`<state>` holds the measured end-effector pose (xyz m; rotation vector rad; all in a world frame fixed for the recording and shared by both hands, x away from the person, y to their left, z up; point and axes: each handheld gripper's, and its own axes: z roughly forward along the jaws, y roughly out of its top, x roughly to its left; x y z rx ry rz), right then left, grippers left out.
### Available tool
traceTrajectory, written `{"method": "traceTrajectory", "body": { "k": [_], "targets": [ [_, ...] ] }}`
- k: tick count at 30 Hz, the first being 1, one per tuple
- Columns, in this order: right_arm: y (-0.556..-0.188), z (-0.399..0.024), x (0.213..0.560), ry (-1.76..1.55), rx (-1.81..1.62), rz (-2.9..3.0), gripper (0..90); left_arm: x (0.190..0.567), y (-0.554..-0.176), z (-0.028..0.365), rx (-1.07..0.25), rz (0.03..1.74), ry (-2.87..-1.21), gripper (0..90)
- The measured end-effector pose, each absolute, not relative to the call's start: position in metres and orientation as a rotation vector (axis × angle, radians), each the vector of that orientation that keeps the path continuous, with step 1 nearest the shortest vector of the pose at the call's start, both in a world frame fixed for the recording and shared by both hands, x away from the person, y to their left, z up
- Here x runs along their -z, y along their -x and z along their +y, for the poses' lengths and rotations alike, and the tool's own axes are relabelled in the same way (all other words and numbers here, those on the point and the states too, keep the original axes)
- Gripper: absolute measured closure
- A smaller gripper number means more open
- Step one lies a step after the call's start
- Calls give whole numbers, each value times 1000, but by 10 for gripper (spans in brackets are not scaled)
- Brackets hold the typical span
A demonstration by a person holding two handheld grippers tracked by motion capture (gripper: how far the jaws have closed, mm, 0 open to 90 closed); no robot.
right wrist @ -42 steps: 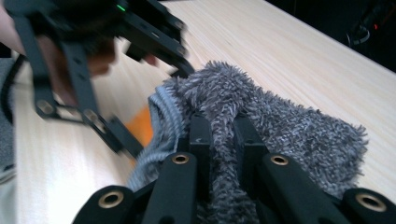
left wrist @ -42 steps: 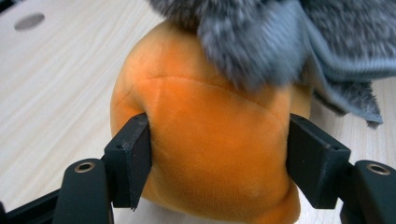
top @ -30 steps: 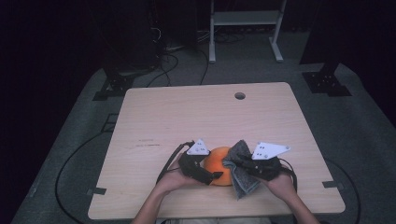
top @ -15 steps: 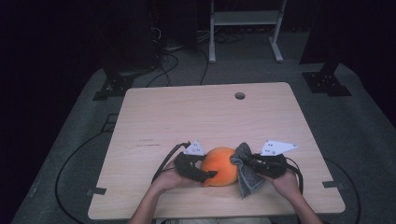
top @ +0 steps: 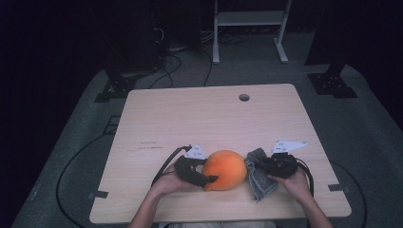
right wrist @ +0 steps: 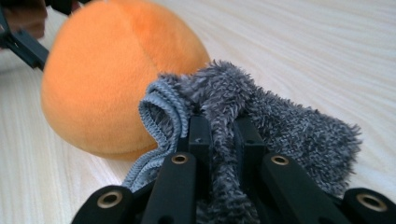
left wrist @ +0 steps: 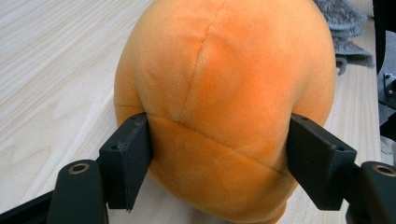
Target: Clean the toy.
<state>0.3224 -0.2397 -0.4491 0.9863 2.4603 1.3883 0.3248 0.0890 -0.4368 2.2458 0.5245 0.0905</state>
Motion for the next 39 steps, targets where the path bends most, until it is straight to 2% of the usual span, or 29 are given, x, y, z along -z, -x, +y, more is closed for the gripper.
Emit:
{"method": "traceTrajectory", "body": {
  "k": [8,13,16,20,23,24,27,29,31,35,39],
  "targets": [
    [-307,-234,417,-857,-1530,2374,799,432,-319,75,-133,504,-2257,252],
    [-294,-195,401,-670,-1470,2394,798,427,-307,59,-178,431,-2281,217],
    [-293,-181,405,-627,-1396,2421,798,425,-311,61,-105,433,-2297,102],
    [-297,-187,412,-673,-1399,2416,800,424,-321,67,-123,534,-2283,58],
    [-297,-189,413,-675,-1414,2429,799,436,-328,63,16,604,-2309,56],
    [-298,-189,413,-672,-1414,2437,798,436,-327,63,-7,582,-2299,83],
    [-299,-193,410,-684,-1404,2421,797,427,-319,66,-123,516,-2249,281],
    [-297,-198,403,-698,-1391,2367,797,421,-316,64,-215,491,-2201,316],
    [-292,-201,394,-676,-1368,2307,798,419,-309,56,-385,473,-2207,323],
    [-285,-196,383,-628,-1403,2281,800,420,-302,44,-469,435,-2201,300],
    [-284,-172,395,-597,-1321,2349,801,424,-293,34,-535,355,-2261,254]
  ]
}}
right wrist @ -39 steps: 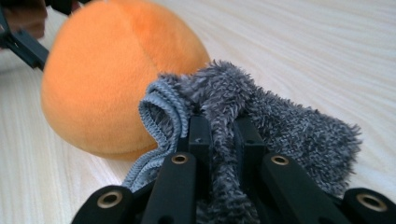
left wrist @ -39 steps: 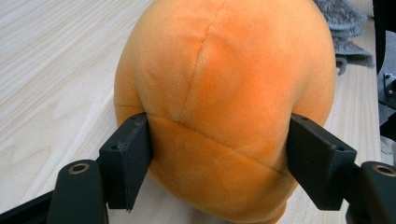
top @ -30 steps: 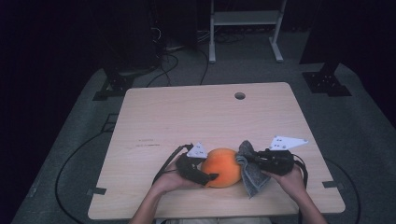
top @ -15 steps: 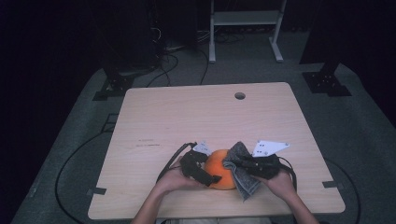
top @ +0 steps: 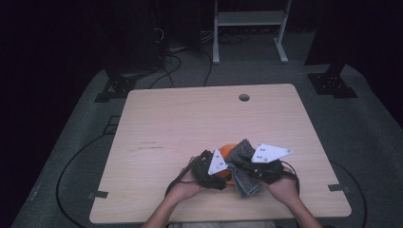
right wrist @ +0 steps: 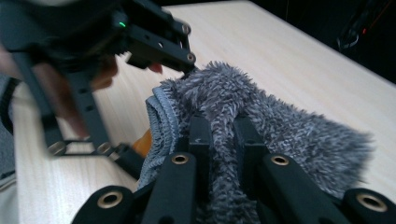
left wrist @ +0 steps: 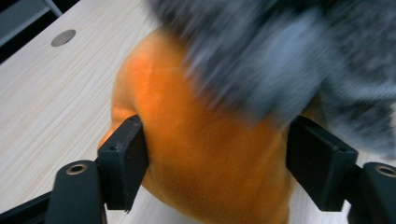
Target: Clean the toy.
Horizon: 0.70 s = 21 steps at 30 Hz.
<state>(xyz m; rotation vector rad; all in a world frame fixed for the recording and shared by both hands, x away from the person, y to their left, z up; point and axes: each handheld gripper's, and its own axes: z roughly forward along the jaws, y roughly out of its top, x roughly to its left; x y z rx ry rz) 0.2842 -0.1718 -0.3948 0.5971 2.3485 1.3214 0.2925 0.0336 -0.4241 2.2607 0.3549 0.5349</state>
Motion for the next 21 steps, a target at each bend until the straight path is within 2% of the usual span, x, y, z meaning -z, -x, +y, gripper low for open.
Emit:
{"method": "traceTrajectory", "body": {
  "k": [7,12,15,21],
  "targets": [
    [-299,-189,408,-757,-1323,2341,804,434,-301,46,-435,413,-2275,272],
    [-300,-195,409,-779,-1310,2323,804,425,-307,46,-369,448,-2234,163],
    [-298,-192,407,-782,-1331,2330,804,429,-303,46,-389,427,-2229,256],
    [-287,-168,400,-655,-1315,2346,803,430,-298,46,-439,346,-2296,288]
  ]
}}
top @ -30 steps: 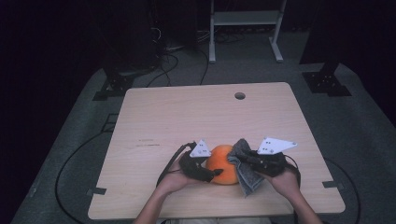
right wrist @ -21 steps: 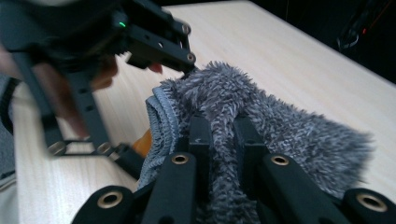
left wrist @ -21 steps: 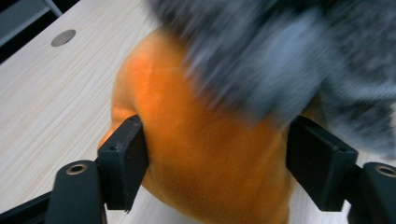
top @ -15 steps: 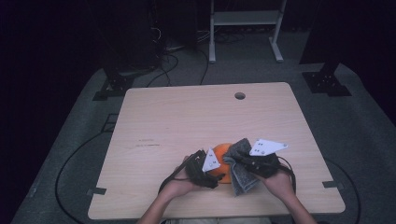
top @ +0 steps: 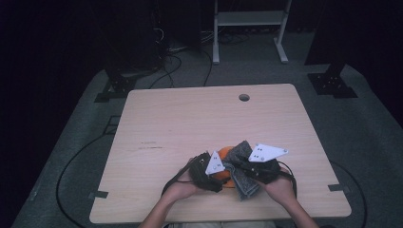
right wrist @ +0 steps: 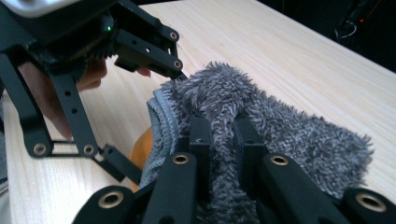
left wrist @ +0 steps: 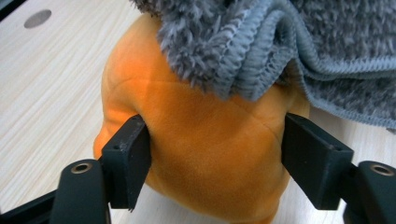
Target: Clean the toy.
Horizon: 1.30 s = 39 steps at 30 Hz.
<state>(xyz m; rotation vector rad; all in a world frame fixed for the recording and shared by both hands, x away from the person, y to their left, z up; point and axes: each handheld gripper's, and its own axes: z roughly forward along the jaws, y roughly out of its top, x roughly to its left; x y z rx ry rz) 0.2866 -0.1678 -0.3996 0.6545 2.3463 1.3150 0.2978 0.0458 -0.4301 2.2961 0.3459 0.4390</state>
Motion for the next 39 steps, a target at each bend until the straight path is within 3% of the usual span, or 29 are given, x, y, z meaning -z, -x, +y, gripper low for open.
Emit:
{"method": "traceTrajectory", "body": {
  "k": [4,9,14,20,22,25,27,29,33,39],
  "targets": [
    [-294,-179,405,-715,-1330,2343,804,432,-302,53,-371,403,-2281,302],
    [-292,-187,408,-751,-1348,2326,804,419,-304,53,-351,418,-2194,164],
    [-286,-170,407,-654,-1373,2348,803,425,-307,55,-368,403,-2229,231],
    [-296,-191,415,-737,-1341,2306,804,430,-315,70,-311,510,-2240,313],
    [-300,-203,417,-782,-1325,2309,803,428,-315,70,-310,508,-2235,307],
    [-302,-208,419,-813,-1344,2304,804,420,-314,66,-327,462,-2185,189],
    [-300,-203,418,-795,-1391,2289,803,417,-312,63,-323,457,-2126,169],
    [-299,-197,415,-765,-1474,2277,803,418,-311,59,-369,435,-2145,176],
    [-302,-196,421,-787,-1515,2273,803,424,-314,67,-348,464,-2176,286],
    [-315,-216,442,-979,-1465,2293,804,428,-321,80,-302,544,-2166,297]
  ]
}}
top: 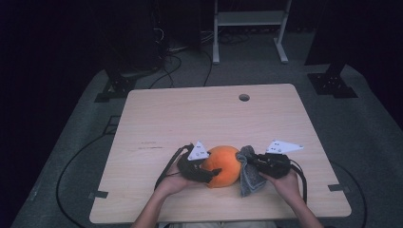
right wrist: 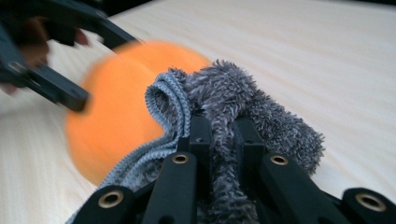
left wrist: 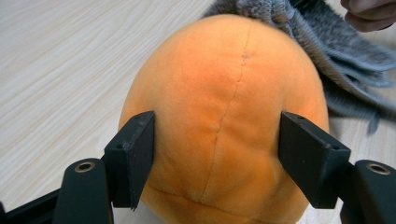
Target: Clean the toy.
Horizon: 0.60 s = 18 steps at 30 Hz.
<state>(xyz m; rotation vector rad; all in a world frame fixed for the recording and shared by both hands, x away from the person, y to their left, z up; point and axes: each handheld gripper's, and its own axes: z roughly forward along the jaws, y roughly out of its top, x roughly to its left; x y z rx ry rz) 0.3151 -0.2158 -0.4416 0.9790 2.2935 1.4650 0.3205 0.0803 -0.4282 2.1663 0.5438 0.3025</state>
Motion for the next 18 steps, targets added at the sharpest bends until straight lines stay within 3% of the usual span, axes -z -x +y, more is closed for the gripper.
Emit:
{"method": "traceTrajectory", "body": {
  "k": [8,18],
  "targets": [
    [-307,-212,431,-924,-1627,2248,803,429,-323,86,-270,546,-2157,297],
    [-317,-227,448,-1071,-1445,2324,803,431,-321,87,-267,532,-2134,292]
  ]
}}
